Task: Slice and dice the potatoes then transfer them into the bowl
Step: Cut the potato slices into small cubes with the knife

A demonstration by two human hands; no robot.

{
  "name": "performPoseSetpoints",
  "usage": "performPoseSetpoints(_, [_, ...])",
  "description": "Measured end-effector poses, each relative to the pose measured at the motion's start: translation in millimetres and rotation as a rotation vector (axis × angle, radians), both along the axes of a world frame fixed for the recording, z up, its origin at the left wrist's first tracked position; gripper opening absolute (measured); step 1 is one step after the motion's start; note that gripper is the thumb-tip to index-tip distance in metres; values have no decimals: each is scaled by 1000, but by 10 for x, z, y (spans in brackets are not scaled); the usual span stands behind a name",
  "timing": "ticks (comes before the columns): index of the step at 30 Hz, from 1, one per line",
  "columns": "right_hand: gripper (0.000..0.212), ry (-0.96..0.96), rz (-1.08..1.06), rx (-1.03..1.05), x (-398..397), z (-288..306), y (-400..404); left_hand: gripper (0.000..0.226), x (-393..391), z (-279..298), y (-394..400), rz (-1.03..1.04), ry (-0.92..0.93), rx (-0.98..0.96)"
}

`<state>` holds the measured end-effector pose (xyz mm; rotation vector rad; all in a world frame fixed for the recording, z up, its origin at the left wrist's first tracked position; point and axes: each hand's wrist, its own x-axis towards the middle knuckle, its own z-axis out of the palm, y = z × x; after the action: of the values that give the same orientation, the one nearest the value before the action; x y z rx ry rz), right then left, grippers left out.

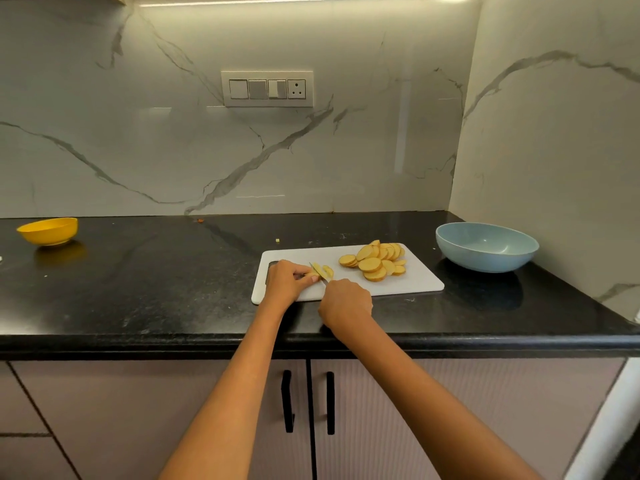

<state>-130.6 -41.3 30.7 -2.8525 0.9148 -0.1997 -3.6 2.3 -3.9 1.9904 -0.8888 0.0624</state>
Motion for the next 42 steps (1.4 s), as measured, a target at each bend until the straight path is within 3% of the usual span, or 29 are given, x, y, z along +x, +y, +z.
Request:
performPoseSetpoints(4, [28, 2, -1, 26, 20, 42, -56, 8, 4, -12, -3, -5, 14, -5])
performPoseSetpoints(9, [30, -57, -10, 96, -50, 80, -104, 29, -31, 17, 12, 66, 69, -105])
performPoseSetpoints(14, [30, -55, 4, 151, -61, 128, -56, 23, 4, -17, 21, 183, 20, -149])
performPoseSetpoints(42, [33, 55, -28, 193, 47, 203, 7, 18, 2, -7, 11, 130, -54, -17])
